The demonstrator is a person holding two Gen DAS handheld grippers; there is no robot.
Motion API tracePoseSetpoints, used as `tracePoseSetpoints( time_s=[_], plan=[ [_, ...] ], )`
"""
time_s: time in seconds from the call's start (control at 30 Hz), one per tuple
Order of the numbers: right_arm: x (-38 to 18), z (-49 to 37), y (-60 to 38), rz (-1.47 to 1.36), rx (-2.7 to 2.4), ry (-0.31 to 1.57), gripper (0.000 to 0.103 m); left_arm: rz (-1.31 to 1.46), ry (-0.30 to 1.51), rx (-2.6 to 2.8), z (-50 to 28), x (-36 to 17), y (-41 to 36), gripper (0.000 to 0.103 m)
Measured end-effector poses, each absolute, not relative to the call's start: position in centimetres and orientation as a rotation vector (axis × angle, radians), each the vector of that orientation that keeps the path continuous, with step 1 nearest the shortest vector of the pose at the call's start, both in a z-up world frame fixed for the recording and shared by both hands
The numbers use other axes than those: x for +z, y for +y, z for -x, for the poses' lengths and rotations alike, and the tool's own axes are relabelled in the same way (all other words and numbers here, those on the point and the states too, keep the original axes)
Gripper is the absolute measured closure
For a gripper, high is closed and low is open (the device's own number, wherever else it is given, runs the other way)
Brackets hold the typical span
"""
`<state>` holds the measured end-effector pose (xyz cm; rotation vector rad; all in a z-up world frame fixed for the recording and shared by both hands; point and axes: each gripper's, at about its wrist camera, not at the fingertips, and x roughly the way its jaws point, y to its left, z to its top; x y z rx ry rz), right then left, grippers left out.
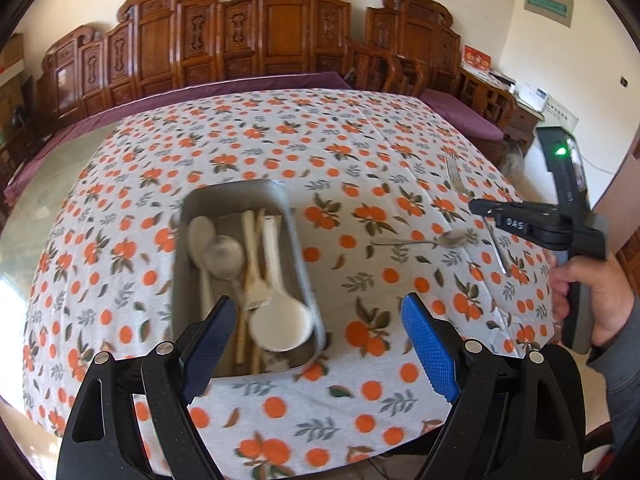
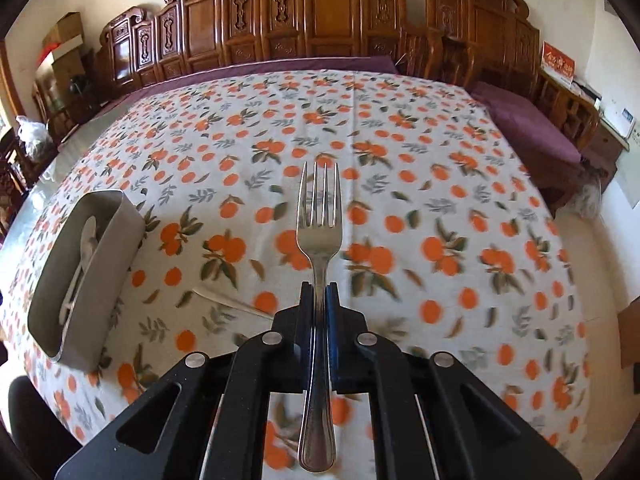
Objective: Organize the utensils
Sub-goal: 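Grasp the silver spoon with the left tool while the right tool holds the fork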
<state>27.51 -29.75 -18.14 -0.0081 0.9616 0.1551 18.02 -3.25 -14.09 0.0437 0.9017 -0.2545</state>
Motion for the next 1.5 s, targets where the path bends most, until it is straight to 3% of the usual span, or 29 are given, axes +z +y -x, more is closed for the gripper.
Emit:
tracePoseSetpoints(
  time_s=[0.9,1.0,1.17,1.37,1.43,1.5],
  plan=[
    [-22.4,-25.3,-42.4,-0.123,0.094,1.013,0.095,-0.241,1.021,-0.361,-25.8,-20.2,-22.9,0.022],
    [-22.7,-25.3,-42.9,-0.137,0.089,1.021,0.095,-0.256,1.039,-0.365,-26.8,-21.1,-24.5,0.03],
    [-23.0,-25.4,-43.6,-0.157,0.083,1.026,0.095,-0.294,1.084,-0.341,-28.3,-22.9,-26.2,0.058],
    [-23.2,-25.4,-43.4,-0.157,0.089,1.032,0.095,-0.352,1.101,-0.336,-28.8,-24.2,-27.2,0.079],
    [-23.3,-25.4,-43.2,-0.151,0.094,1.033,0.095,-0.334,1.101,-0.352,-28.8,-24.1,-26.9,0.095],
    [-23.2,-25.3,-42.9,-0.144,0.099,1.033,0.095,-0.324,1.094,-0.358,-28.6,-23.8,-26.6,0.097]
  ],
)
